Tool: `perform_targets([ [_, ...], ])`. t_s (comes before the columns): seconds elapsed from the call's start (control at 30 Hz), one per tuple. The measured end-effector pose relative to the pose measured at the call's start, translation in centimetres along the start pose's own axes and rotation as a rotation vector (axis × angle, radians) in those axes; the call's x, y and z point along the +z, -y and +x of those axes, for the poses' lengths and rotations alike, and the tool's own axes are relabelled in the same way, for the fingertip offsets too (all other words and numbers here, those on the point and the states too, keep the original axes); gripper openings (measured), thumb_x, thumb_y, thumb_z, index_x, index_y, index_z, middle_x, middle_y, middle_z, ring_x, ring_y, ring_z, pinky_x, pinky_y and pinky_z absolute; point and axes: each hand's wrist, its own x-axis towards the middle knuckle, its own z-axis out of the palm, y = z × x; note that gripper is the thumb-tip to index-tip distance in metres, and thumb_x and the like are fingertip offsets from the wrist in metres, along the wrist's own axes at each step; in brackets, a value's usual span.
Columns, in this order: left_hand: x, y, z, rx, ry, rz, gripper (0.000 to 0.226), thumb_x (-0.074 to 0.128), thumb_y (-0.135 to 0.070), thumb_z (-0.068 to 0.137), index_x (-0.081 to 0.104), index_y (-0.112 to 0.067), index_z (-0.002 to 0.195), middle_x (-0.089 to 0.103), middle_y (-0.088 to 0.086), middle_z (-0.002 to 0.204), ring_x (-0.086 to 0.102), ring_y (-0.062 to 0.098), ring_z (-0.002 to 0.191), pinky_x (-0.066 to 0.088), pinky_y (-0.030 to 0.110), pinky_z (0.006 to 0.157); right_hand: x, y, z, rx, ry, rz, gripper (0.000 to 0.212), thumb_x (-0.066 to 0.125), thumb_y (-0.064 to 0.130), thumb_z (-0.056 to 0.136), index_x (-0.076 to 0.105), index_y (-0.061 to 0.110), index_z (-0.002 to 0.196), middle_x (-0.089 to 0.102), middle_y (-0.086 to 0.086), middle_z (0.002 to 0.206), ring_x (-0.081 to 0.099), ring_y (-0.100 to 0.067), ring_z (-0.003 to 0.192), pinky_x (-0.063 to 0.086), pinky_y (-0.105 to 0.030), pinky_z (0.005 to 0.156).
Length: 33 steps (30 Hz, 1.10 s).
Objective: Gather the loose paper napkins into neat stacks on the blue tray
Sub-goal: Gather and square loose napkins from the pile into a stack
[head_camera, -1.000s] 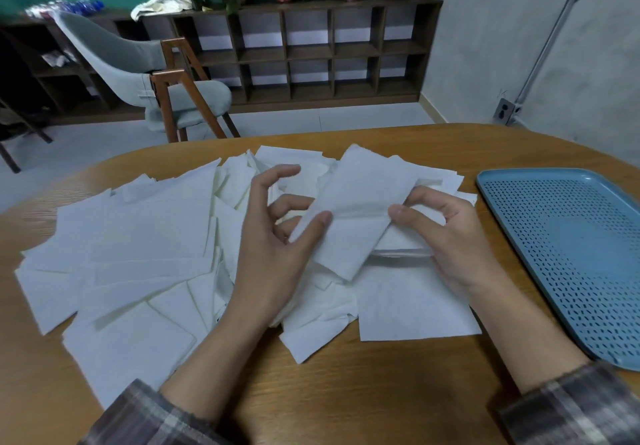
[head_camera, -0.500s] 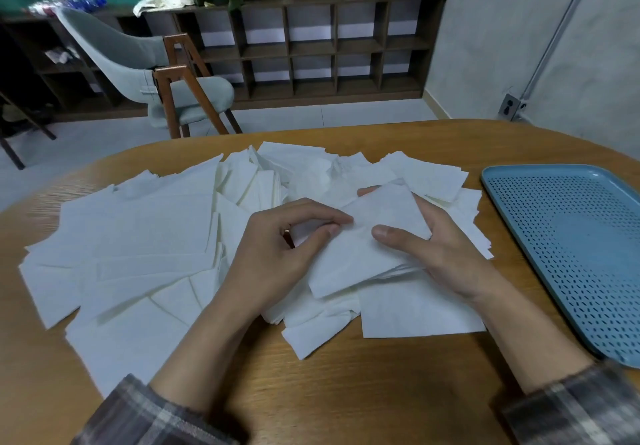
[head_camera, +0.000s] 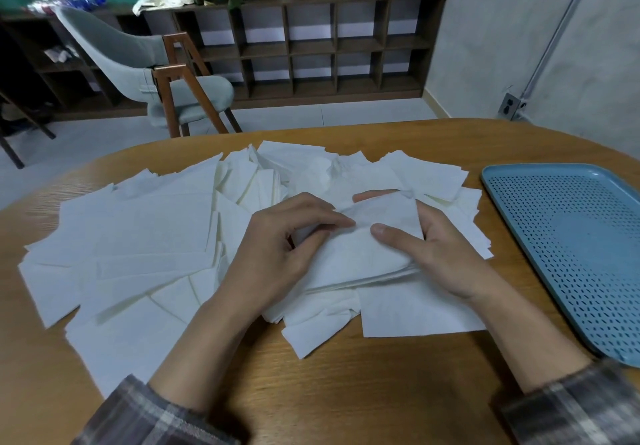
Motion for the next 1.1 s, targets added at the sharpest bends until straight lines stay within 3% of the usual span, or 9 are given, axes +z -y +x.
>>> perform_targets([
  [0.23,0.3,0.2,0.0,-0.03,-0.112,0.031,0.019,0.075,-0.011,0.097,0.081,-0.018,0.114,0.07,-0.004,0.11,0.065,0.01,0.108,0.044,0.009,0.078,-0.3,0.0,0.0,-0.029,-0.015,0.043,0.041,0.068,0.02,0.094,0.066,0.029,0.133,0.074,0.011,0.128,0.067,-0.009,0.123,0.053,-0.021,0.096],
  [0.37,0.9,0.1,0.0,-0.166,-0.267,0.062,0.037,0.079,-0.03,0.094,0.071,-0.028,0.13,0.063,-0.01,0.122,0.061,0.008,0.107,0.048,0.014,0.076,-0.5,-0.1,0.1,-0.069,-0.008,0.1,0.056,0.072,0.017,0.093,0.057,0.033,0.145,0.066,0.01,0.141,0.061,-0.014,0.133,0.052,-0.033,0.108],
  [0.5,0.9,-0.8,0.3,-0.454,-0.23,-0.236,0.05,0.067,-0.064,0.088,0.061,-0.045,0.135,0.064,-0.029,0.126,0.058,-0.01,0.117,0.05,0.011,0.091,-0.9,0.1,0.1,-0.077,0.06,0.312,0.079,0.073,0.015,0.089,0.042,0.047,0.154,0.052,0.006,0.157,0.054,-0.022,0.142,0.046,-0.046,0.115],
  [0.57,0.9,-0.9,0.3,-0.549,-0.108,-0.512,0.053,0.058,-0.077,0.089,0.06,-0.051,0.135,0.067,-0.026,0.128,0.062,-0.004,0.122,0.051,0.027,0.105,-1.0,0.2,0.2,-0.078,0.038,0.336,0.082,0.075,0.015,0.09,0.041,0.052,0.154,0.042,0.014,0.164,0.047,-0.018,0.148,0.039,-0.05,0.121],
  [0.63,1.1,-1.2,0.3,-0.588,-0.035,-0.703,0.052,0.062,-0.07,0.09,0.059,-0.048,0.136,0.071,-0.014,0.132,0.068,0.011,0.124,0.052,0.044,0.109,-0.9,0.0,0.3,-0.084,-0.048,0.183,0.08,0.077,0.019,0.092,0.039,0.056,0.153,0.035,0.033,0.16,0.035,0.001,0.151,0.034,-0.04,0.125],
  [0.73,1.3,-1.4,0.2,-0.564,-0.055,-0.57,0.055,0.079,-0.044,0.092,0.053,-0.05,0.14,0.072,-0.012,0.128,0.072,0.011,0.114,0.061,0.044,0.099,-0.6,0.0,0.5,-0.084,-0.136,-0.033,0.078,0.072,0.024,0.096,0.031,0.055,0.154,0.034,0.039,0.156,0.036,0.023,0.137,0.034,-0.004,0.108],
  [0.83,1.3,-0.4,0.0,-0.553,-0.125,-0.446,0.059,0.079,-0.031,0.093,0.05,-0.053,0.139,0.068,-0.013,0.131,0.071,0.006,0.112,0.063,0.042,0.095,-0.7,-0.1,0.3,-0.061,-0.064,0.071,0.068,0.072,0.026,0.095,0.042,0.057,0.148,0.049,0.022,0.154,0.052,-0.003,0.139,0.046,-0.026,0.11],
  [0.93,1.2,-0.2,-0.2,-0.487,-0.149,-0.374,0.058,0.078,-0.029,0.095,0.049,-0.052,0.14,0.061,-0.019,0.139,0.066,-0.001,0.117,0.062,0.037,0.095,-1.1,0.2,0.1,-0.052,0.045,0.214,0.044,0.075,0.026,0.092,0.069,0.039,0.133,0.064,0.016,0.139,0.059,-0.014,0.134,0.054,-0.027,0.096],
  [1.1,1.5,-0.7,-0.3,-0.393,-0.112,-0.37,0.056,0.076,-0.027,0.097,0.048,-0.047,0.141,0.058,-0.017,0.14,0.062,0.007,0.126,0.064,0.039,0.091,-1.4,0.1,0.1,-0.073,0.012,0.173,0.03,0.079,0.021,0.086,0.082,0.032,0.115,0.072,0.008,0.132,0.061,-0.007,0.131,0.048,-0.028,0.105],
])
